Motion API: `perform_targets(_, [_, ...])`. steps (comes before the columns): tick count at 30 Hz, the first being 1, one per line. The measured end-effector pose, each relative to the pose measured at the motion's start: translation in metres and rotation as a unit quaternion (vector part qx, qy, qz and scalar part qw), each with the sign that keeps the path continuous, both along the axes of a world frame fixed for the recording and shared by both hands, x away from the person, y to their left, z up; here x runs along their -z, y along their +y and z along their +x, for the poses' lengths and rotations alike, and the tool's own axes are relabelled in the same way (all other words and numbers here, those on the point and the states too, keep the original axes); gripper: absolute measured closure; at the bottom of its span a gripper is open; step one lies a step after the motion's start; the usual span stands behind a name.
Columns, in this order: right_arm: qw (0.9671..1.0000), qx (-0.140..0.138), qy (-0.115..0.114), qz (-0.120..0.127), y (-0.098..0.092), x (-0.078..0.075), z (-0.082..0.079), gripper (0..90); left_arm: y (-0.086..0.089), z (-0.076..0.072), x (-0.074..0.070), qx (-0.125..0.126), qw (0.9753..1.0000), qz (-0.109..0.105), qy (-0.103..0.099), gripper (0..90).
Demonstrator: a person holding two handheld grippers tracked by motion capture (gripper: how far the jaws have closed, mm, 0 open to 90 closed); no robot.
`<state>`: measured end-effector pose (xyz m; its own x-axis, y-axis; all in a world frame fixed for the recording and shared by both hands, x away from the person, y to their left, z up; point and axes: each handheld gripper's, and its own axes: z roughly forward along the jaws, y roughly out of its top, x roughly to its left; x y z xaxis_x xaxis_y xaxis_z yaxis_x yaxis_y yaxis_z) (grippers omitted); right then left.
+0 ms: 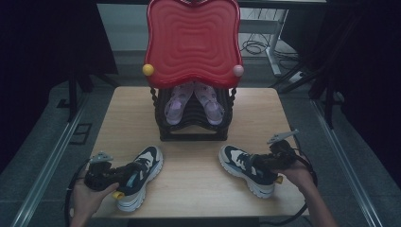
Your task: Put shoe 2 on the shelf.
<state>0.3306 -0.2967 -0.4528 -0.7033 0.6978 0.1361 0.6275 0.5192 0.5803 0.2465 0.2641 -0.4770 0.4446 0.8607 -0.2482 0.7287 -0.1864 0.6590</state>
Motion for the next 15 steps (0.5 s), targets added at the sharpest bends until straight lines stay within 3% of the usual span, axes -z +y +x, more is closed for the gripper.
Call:
perform_targets(9, [0.9974,0.029,-0.017,0.063,-0.017,-0.005,-0.013,74.6,0.013,-0.004,-0.007,-0.015,0.998,-0.055,-0.027,72.4])
perform_targets(15, [0.9923,0.057,-0.028,0.106,-0.029,-0.003,-0.021,74.5,0.022,-0.006,-0.011,-0.03,0.9955,-0.078,-0.044,72.3])
